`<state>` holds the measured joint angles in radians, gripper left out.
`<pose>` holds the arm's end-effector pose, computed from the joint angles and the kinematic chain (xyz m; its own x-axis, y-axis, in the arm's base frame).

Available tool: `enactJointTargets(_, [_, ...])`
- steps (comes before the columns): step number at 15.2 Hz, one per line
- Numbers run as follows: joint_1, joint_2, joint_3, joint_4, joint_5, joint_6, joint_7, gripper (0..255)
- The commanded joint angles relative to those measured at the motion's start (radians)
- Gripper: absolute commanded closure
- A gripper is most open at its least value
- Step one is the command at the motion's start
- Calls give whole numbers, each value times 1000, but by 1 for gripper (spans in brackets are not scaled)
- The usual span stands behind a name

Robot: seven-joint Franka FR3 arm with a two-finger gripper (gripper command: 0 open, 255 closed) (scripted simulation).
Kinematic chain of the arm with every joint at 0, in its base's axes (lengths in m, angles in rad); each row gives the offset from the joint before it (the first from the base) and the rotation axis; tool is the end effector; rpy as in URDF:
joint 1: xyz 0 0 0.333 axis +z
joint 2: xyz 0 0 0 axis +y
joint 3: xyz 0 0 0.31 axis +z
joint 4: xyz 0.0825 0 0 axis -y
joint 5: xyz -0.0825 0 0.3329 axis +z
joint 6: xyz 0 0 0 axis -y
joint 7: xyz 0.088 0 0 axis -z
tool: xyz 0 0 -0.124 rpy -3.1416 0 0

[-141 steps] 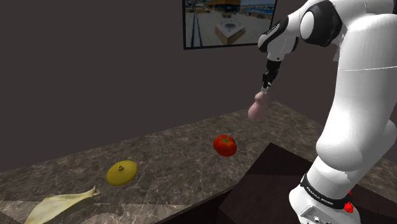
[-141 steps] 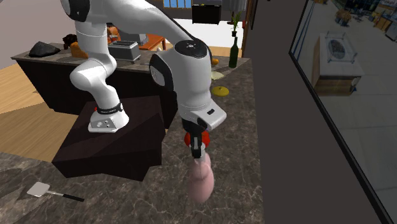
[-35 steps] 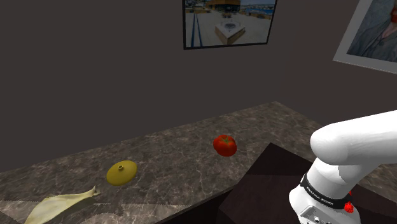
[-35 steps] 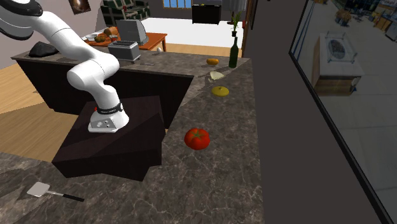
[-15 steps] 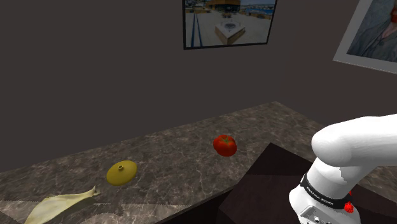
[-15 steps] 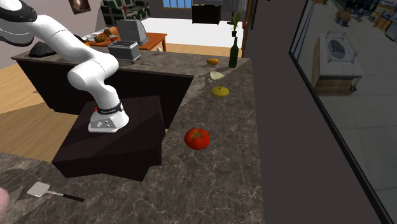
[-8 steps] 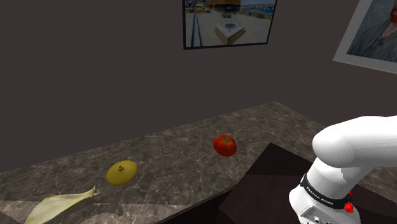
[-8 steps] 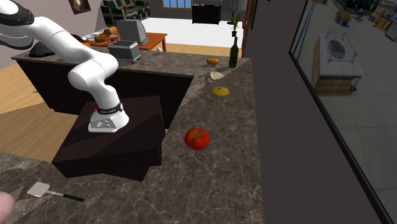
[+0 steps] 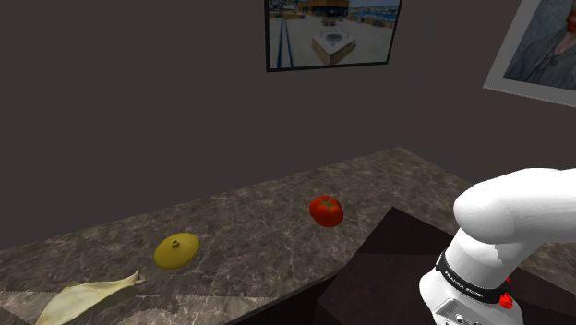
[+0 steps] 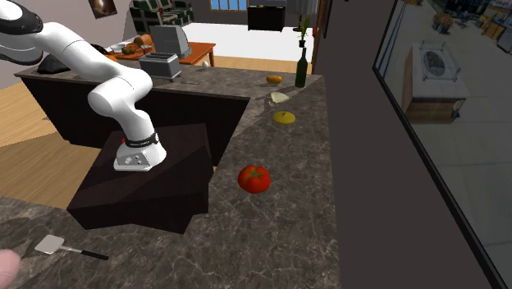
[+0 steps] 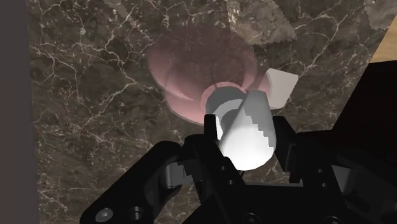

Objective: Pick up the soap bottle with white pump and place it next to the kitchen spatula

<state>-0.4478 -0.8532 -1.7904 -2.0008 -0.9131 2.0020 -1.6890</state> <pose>-0.4172 -0.3480 0.3016 0.9898 -0.1390 0.0311 -0.1390 -0.9903 -0.0024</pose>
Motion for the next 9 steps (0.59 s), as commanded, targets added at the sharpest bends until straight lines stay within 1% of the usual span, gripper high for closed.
enactJointTargets(1, [0,0,0,0,0,0,0,0])
enactJointTargets(6, [0,0,1,0,0,0,0,0])
enactJointTargets(9, [-36,34,74,28,57,-63,-27,0])
